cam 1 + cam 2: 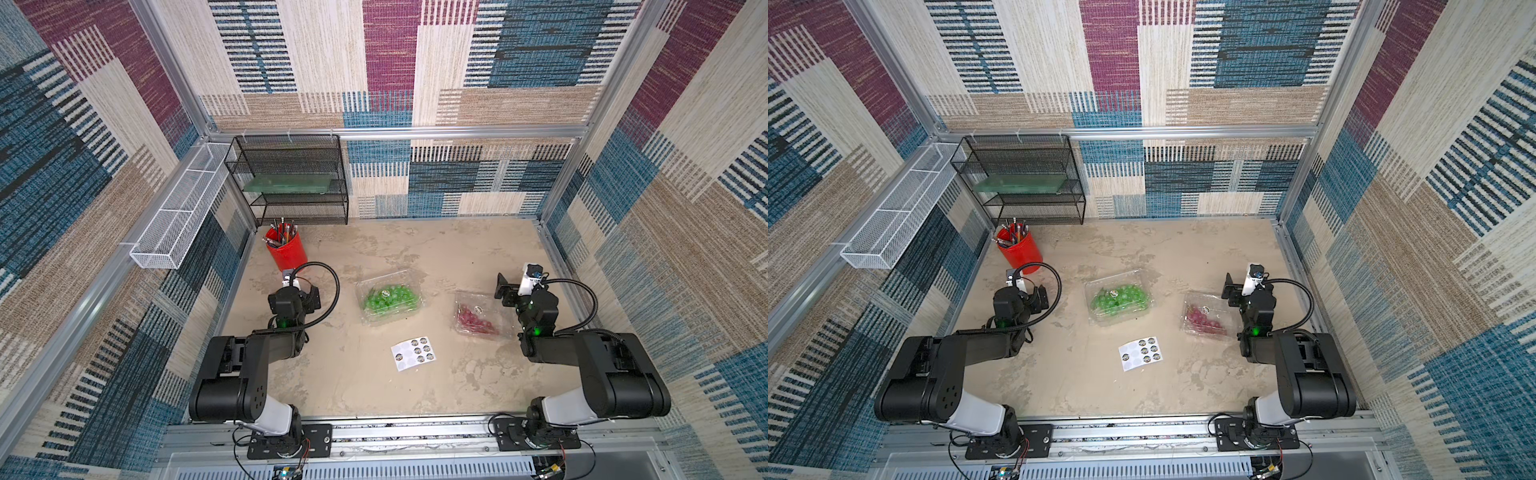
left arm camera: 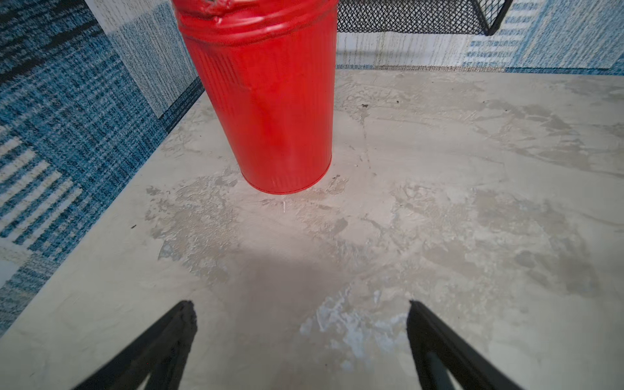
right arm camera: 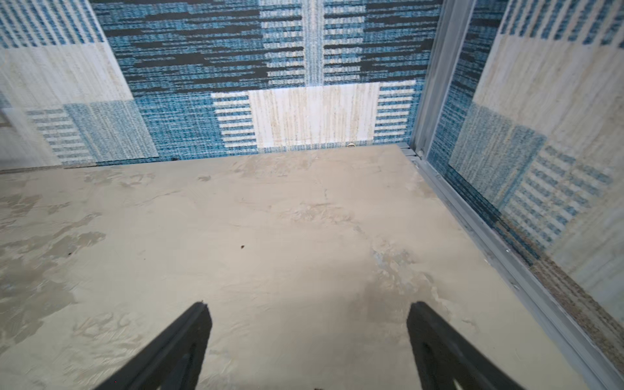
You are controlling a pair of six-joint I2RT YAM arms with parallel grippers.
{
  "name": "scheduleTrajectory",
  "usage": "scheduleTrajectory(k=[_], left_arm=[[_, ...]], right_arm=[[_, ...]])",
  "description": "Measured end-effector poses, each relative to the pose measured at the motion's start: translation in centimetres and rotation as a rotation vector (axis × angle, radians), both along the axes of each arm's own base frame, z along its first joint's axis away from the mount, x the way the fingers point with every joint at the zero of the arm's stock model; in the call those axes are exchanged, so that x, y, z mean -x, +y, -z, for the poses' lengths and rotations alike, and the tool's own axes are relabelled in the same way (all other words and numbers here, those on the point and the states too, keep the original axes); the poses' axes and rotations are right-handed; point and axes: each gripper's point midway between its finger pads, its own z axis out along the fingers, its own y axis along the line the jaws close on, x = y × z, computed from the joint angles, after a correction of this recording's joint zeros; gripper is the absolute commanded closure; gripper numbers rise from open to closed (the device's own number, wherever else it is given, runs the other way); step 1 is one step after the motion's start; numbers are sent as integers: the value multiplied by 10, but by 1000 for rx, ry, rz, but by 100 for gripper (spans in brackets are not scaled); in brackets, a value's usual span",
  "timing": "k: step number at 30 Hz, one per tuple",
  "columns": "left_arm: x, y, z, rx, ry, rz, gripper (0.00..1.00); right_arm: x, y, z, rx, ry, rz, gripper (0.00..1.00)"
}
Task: Label fruit boxes
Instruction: Reset both arms
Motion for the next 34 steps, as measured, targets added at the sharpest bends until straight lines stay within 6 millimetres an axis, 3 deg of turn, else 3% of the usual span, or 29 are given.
scheduleTrajectory(k=[3,11,34], left_arm=[[-5,-12,0,25,7,76,1],[-4,-19,2,39,22,127,1],[-5,-20,3,37,25,131,1]], right_arm=[[0,5,2,-5,11,-25,5],[0,4,3,-6,14,-24,5],[0,5,3,-6,13,-26,5]])
